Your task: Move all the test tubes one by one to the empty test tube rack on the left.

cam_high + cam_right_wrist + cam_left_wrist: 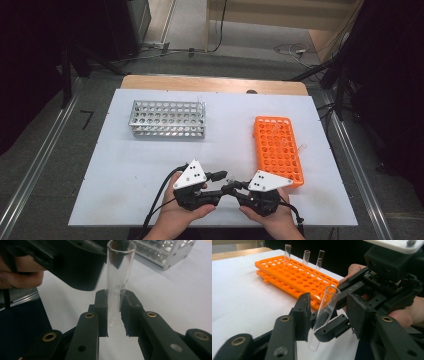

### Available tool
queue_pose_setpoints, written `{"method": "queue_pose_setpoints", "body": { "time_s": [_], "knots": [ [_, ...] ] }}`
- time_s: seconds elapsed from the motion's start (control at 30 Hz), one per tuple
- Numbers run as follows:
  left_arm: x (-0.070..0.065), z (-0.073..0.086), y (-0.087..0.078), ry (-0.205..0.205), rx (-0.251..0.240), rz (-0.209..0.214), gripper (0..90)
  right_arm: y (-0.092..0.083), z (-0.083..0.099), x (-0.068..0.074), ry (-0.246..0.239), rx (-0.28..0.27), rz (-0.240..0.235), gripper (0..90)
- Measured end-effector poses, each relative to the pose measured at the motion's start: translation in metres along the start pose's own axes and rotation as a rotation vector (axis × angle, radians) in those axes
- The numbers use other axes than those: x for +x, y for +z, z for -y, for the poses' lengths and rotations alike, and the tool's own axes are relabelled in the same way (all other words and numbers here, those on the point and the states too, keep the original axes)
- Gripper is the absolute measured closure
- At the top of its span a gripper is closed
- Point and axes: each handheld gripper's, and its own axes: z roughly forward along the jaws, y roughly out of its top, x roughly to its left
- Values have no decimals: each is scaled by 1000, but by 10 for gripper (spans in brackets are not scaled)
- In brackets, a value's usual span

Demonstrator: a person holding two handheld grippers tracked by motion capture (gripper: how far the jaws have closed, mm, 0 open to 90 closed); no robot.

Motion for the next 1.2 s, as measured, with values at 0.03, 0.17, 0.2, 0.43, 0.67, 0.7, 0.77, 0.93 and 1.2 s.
{"method": "queue_pose_setpoints", "body": {
  "time_s": [0.03, 0.17, 0.2, 0.43, 0.67, 0.7, 0.77, 0.93, 1.2],
  "knots": [
    [0, 0, 0, -2, 3, 0, 573, 0, 0, 1, -1, 0, -3, 741],
    [-1, 1, 3, 0, 13, -2, 625, 1, -1, 4, -2, 0, -19, 741],
    [-1, 1, 3, 3, 14, -3, 636, 1, -2, 5, -5, 1, -22, 741],
    [-2, 0, 3, 9, 11, 8, 698, 1, -3, 7, -2, -5, -35, 741],
    [-1, 0, 3, 14, 11, 7, 715, 1, -3, 7, 5, -7, -48, 741],
    [-1, 1, 3, 15, 11, 4, 718, 1, -3, 7, 6, -5, -49, 741],
    [-1, 1, 3, 16, 10, -1, 726, 1, -3, 6, 8, -7, -51, 741],
    [0, 1, 2, 24, 2, -10, 750, 1, -3, 7, 3, -9, -49, 733],
    [0, 1, 0, 30, 2, -12, 756, -1, -3, 8, -1, -21, -57, 661]
  ]
}}
